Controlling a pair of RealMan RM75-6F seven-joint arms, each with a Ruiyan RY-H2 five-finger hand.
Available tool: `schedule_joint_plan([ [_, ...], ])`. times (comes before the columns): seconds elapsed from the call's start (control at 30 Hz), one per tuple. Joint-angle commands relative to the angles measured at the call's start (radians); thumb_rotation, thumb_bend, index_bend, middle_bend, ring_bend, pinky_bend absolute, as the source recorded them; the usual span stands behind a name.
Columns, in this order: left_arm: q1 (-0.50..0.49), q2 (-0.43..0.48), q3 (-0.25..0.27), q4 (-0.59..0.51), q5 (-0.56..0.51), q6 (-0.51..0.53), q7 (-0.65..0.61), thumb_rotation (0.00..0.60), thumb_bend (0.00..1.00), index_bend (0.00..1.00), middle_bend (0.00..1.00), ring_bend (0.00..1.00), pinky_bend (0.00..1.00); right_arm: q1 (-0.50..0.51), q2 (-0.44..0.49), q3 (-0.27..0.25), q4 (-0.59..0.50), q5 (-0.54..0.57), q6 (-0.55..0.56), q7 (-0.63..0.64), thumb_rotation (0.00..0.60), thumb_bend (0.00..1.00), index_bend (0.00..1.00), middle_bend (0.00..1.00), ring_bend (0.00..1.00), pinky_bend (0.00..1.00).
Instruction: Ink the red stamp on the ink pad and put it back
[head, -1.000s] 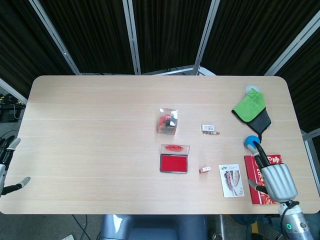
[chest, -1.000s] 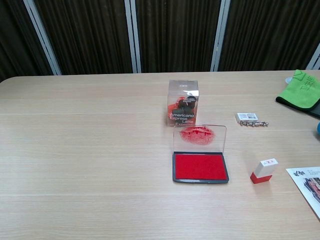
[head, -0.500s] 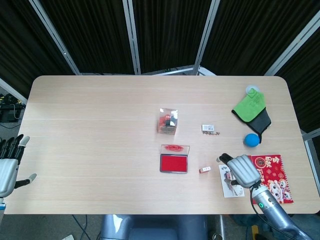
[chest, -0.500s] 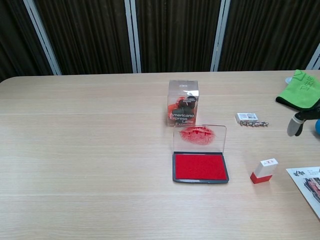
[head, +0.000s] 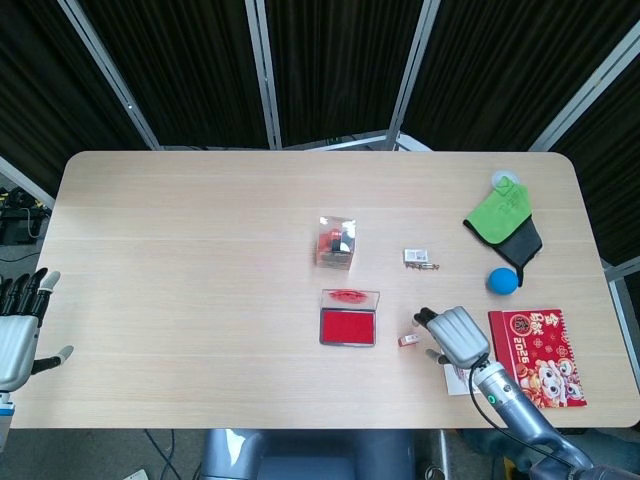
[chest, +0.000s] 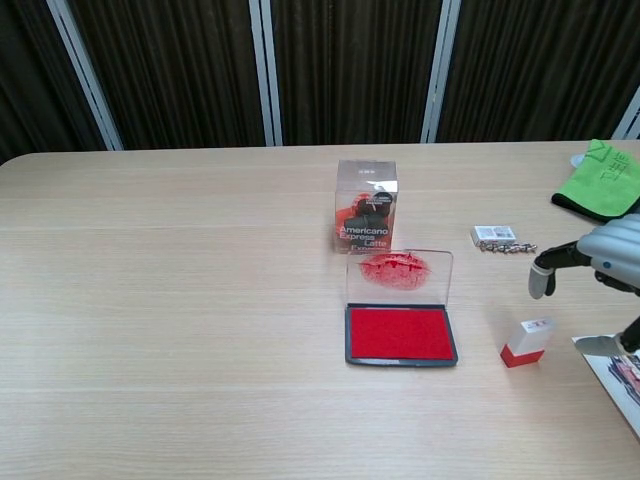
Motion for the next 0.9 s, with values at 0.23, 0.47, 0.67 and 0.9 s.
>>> schedule_joint_plan([
  [0.23, -0.001, 0.001, 0.001, 0.001, -0.004, 0.002, -0.005, 0.6, 0.0, 0.0, 0.0, 0.0, 0.0, 0.028, -0.033, -0.001, 0.003, 0.047, -0.054, -0.06, 0.6, 0.2, 0.37, 0.39, 0.97, 1.0],
  [0.47, -0.003, 0.003, 0.003, 0.0, -0.008, -0.003, -0.005, 0.6, 0.0, 0.0, 0.0, 0.0, 0.0, 0.039, -0.053, 0.002, 0.012, 0.066, -0.059, -0.075, 0.6, 0.22, 0.4, 0.43, 0.97, 1.0],
  [0.67, -0.003, 0.0, 0.003, 0.0, -0.009, 0.002, 0.001, 0.6, 0.0, 0.0, 0.0, 0.0, 0.0, 0.049, -0.07, -0.004, 0.033, 0.071, -0.057, -0.077, 0.6, 0.26, 0.42, 0.44, 0.97, 1.0],
  [0.9, -0.003, -0.003, 0.005, 0.001, -0.009, 0.005, 0.005, 0.6, 0.0, 0.0, 0.0, 0.0, 0.0, 0.061, -0.081, -0.009, 0.036, 0.078, -0.059, -0.075, 0.6, 0.29, 0.44, 0.46, 0.97, 1.0],
])
